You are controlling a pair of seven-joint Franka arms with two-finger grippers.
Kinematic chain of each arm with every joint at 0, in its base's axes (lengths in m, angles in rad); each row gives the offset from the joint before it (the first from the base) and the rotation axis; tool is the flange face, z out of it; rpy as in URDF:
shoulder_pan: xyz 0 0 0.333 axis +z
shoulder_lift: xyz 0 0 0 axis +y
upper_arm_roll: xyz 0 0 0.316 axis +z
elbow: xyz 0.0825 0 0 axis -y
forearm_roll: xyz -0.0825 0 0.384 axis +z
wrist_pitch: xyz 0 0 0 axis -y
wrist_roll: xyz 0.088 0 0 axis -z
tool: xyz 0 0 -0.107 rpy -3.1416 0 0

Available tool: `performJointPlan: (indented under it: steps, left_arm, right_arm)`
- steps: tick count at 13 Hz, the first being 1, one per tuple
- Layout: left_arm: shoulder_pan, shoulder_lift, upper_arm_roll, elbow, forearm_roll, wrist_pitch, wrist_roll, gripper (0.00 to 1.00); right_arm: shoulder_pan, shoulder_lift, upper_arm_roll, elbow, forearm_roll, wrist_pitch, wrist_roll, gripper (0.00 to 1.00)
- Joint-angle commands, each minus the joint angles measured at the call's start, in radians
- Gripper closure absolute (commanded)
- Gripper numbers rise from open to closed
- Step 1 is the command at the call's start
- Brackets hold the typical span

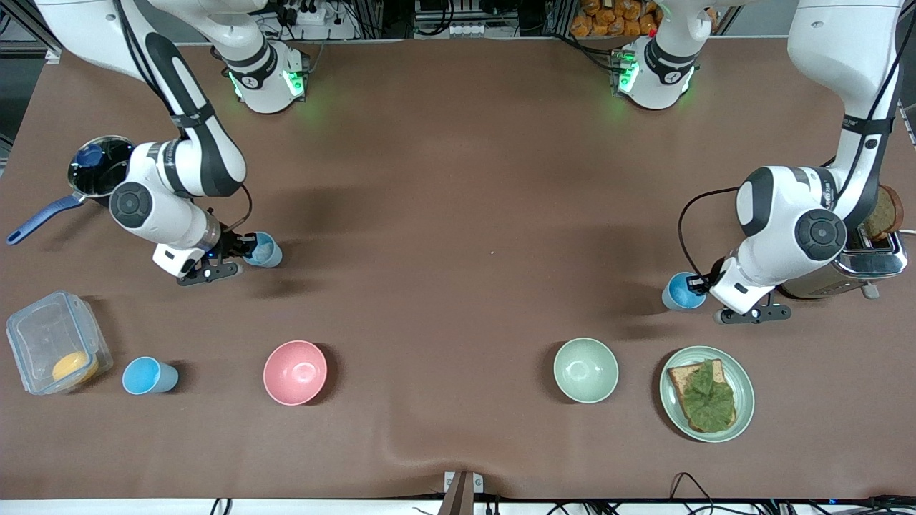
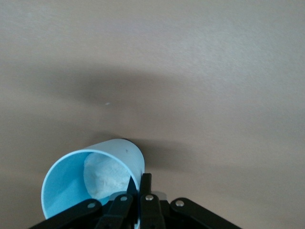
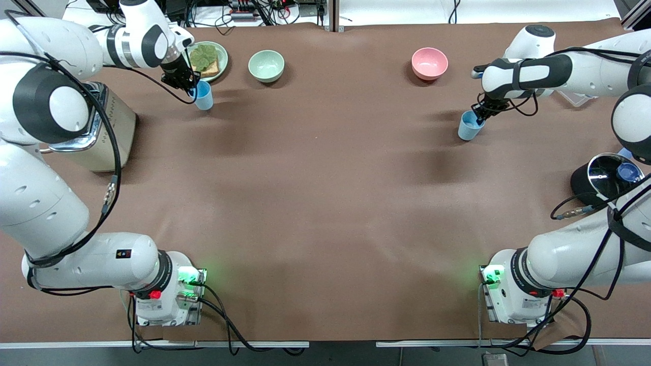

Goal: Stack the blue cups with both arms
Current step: 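Lift the blue cup with the right gripper and carry it to mid-table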

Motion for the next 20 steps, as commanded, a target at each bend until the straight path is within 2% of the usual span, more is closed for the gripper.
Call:
performJointPlan:
  steps: [1, 2, 6, 10, 13, 16, 18, 20]
  left_arm:
    - [0.006, -0.002, -0.005, 0.014, 0.012, -0.022, -0.018, 1.00]
    - [0.001, -0.002, -0.003, 0.012, 0.012, -0.022, -0.020, 1.00]
    - [0.010, 0.000, -0.003, 0.014, 0.014, -0.022, -0.005, 1.00]
    - [0.012, 0.001, -0.003, 0.014, 0.020, -0.022, -0.005, 1.00]
    - [0.013, 0.001, -0.003, 0.014, 0.020, -0.022, -0.003, 1.00]
    - [0.012, 0.006, -0.003, 0.014, 0.020, -0.022, -0.005, 1.00]
    - [0.003, 0.003, -0.003, 0.020, 0.020, -0.022, -0.009, 1.00]
    - [-0.004, 0.000, -0.008, 0.028, 0.018, -0.043, -0.018, 1.00]
  right_arm:
    - [0.044, -0.015, 0.007, 0.073, 0.045, -0.108, 0.000, 1.00]
    - [0.057, -0.015, 0.007, 0.100, 0.076, -0.136, -0.001, 1.00]
    - [0.156, -0.022, 0.009, 0.229, 0.090, -0.224, 0.045, 1.00]
    - [0.375, -0.004, 0.007, 0.292, 0.092, -0.180, 0.368, 1.00]
    - [0.513, 0.104, 0.007, 0.344, 0.098, -0.051, 0.604, 1.00]
    - [0.638, 0.239, 0.006, 0.487, 0.095, -0.034, 0.859, 1.00]
    - [0.684, 0.292, 0.004, 0.538, 0.086, -0.029, 0.950, 1.00]
    - [0.712, 0.329, 0.004, 0.539, 0.083, 0.020, 0.987, 1.00]
